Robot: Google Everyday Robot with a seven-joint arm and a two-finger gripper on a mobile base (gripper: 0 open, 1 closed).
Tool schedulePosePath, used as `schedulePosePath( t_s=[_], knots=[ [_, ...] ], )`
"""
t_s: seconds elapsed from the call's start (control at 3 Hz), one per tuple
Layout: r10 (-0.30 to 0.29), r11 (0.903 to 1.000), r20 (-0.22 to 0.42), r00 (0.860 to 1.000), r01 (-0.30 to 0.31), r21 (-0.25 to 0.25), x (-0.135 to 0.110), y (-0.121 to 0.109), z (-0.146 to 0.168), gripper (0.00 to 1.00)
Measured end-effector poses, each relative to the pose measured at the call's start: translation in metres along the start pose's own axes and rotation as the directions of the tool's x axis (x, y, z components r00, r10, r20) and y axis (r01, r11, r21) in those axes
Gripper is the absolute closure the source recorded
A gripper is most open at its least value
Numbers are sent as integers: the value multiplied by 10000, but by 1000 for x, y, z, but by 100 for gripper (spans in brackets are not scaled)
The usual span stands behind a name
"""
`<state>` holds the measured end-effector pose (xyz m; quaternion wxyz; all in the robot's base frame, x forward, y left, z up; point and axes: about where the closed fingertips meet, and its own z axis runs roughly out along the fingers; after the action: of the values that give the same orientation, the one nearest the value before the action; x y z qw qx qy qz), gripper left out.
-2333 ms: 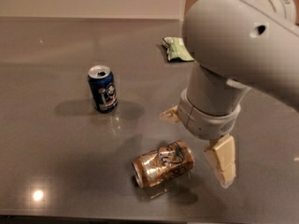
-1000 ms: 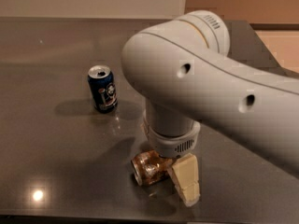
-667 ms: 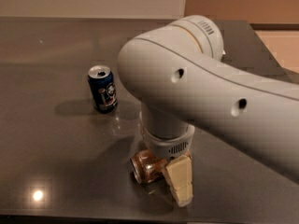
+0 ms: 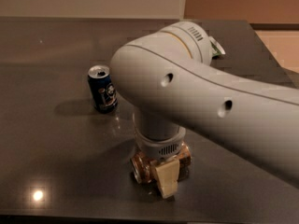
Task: Place orange can upright
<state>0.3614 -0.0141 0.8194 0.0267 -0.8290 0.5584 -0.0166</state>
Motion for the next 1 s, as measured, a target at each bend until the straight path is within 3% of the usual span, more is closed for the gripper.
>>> schedulePosePath(
  t_s=[0.67,1.0],
  knots=[
    [-201,9997,387,9991,195,135,-14,-7,-10,64],
    [-501,9981,953,9942,465,395,-23,-16,-22,87]
  ],
)
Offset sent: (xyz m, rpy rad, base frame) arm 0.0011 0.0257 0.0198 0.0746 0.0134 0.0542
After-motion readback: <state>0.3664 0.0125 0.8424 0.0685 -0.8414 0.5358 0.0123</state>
